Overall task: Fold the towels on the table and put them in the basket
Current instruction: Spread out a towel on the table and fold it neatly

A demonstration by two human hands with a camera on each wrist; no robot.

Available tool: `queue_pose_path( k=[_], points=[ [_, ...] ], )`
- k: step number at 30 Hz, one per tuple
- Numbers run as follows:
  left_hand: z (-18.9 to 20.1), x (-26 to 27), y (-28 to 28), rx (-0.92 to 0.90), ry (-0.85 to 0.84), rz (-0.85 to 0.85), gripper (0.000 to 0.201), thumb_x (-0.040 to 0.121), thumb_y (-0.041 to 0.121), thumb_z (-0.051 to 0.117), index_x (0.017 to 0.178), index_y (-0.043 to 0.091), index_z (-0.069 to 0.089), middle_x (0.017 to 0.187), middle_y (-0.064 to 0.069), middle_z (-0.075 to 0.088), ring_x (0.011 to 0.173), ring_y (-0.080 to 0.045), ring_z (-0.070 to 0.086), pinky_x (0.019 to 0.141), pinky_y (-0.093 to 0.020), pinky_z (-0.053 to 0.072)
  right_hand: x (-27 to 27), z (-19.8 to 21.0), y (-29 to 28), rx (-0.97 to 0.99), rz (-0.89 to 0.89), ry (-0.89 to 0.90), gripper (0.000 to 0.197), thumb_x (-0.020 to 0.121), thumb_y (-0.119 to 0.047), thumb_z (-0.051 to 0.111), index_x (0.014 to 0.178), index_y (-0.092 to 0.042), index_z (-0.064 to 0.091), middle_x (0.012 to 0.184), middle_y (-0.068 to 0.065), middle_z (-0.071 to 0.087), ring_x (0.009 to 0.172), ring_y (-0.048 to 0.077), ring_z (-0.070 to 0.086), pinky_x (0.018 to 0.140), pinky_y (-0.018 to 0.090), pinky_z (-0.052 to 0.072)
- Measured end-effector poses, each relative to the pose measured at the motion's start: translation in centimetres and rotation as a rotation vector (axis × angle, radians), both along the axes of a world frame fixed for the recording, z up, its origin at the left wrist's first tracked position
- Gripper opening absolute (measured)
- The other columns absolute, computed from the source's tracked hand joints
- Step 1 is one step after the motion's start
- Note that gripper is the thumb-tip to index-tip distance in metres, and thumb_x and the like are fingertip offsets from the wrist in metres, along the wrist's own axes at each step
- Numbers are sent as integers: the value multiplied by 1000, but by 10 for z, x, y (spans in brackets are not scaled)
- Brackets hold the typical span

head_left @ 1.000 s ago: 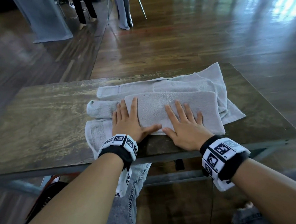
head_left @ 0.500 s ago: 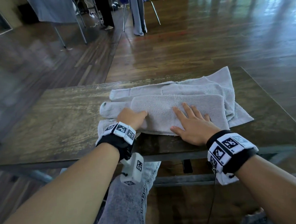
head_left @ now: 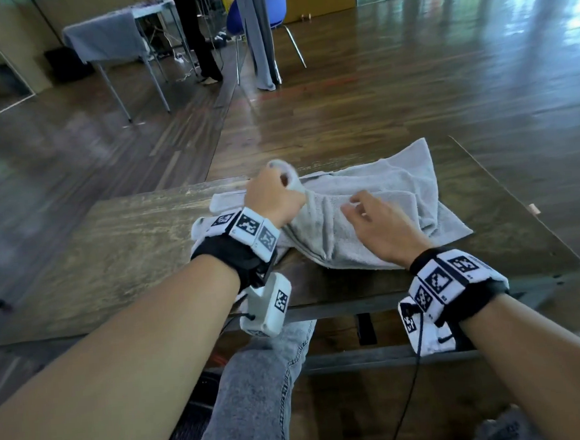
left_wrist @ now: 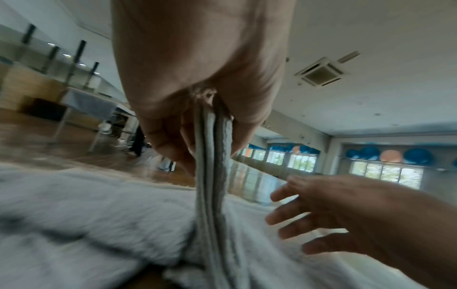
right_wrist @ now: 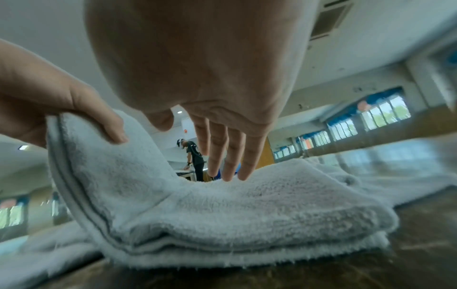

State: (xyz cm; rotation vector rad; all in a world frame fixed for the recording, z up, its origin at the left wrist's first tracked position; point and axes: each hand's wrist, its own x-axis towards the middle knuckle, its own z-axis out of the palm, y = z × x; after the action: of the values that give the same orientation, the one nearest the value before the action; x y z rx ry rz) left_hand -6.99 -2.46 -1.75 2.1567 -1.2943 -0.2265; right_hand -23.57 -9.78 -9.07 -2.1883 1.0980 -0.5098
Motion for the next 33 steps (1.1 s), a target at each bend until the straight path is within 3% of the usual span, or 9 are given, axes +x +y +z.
queue_pose_path(
  k=[4, 7, 10, 14, 17, 21, 26, 30, 33],
  points=[
    [4, -54, -12, 33, 197, -371, 25, 84, 14, 69, 105, 11, 57, 93, 1, 62, 74, -9, 59, 59, -10, 48, -15, 10, -5, 504, -181, -432, 63, 100, -65, 27, 106, -14, 64, 101, 10, 74, 91, 29, 71, 83, 45, 59],
    [-20, -80, -13, 200, 157, -478, 48, 82, 16, 73, 125, 11, 53, 116, -7, 63, 98, -20, 64, 88, -32, 55, -29, 9, -9, 739, -280, -560, 53, 102, -51, 45, 109, -4, 66, 100, 18, 74, 86, 31, 72, 85, 53, 60],
    [-47, -92, -10, 231, 40, -477, 56, 77, 29, 80, 125, 13, 55, 120, -7, 58, 105, -23, 59, 90, -37, 51, -47, 1, -9, 641, -318, -422, 10, 96, -10, 57, 91, -2, 57, 93, 25, 63, 78, 32, 62, 70, 47, 57],
    [-70, -99, -6, 200, -85, -476, 55, 76, 22, 77, 125, 21, 52, 128, -4, 51, 116, -22, 50, 98, -38, 45, -64, -8, -14, 516, -323, -335, 7, 92, -1, 51, 92, -7, 52, 86, 15, 53, 70, 24, 53, 51, 31, 42],
    [-75, -101, -6, 177, -155, -479, 60, 76, 17, 75, 130, 21, 50, 135, -2, 48, 125, -23, 45, 104, -41, 43, -72, -14, -21, 499, -332, -386, 30, 95, -4, 51, 125, -8, 52, 109, 10, 67, 91, 26, 67, 71, 39, 59],
    [-79, -102, -7, 250, -215, -468, 64, 78, 19, 72, 136, 25, 46, 134, 2, 47, 127, -21, 44, 107, -43, 39, -73, -22, -26, 523, -344, -344, 54, 95, -3, 61, 144, -7, 39, 132, 13, 59, 121, 29, 59, 104, 50, 50],
    [-84, -102, -9, 252, -256, -452, 64, 79, 19, 70, 138, 24, 45, 135, 1, 46, 127, -22, 44, 109, -43, 37, -70, -25, -30, 453, -311, -275, 61, 89, 0, 62, 145, -8, 39, 120, 5, 54, 112, 24, 58, 79, 32, 51],
    [-89, -99, -11, 225, -260, -427, 64, 80, 20, 67, 139, 26, 44, 138, 2, 44, 130, -21, 43, 111, -41, 32, -67, -25, -32, 424, -308, -278, 66, 91, 2, 59, 150, -13, 33, 149, 5, 49, 133, 21, 49, 87, 27, 45],
    [-92, -96, -13, 209, -266, -417, 62, 81, 22, 67, 138, 27, 44, 138, 3, 44, 131, -21, 41, 111, -40, 29, -66, -24, -34, 395, -327, -269, 64, 90, 3, 60, 148, -13, 36, 147, 6, 52, 130, 21, 52, 86, 24, 45]
  ],
)
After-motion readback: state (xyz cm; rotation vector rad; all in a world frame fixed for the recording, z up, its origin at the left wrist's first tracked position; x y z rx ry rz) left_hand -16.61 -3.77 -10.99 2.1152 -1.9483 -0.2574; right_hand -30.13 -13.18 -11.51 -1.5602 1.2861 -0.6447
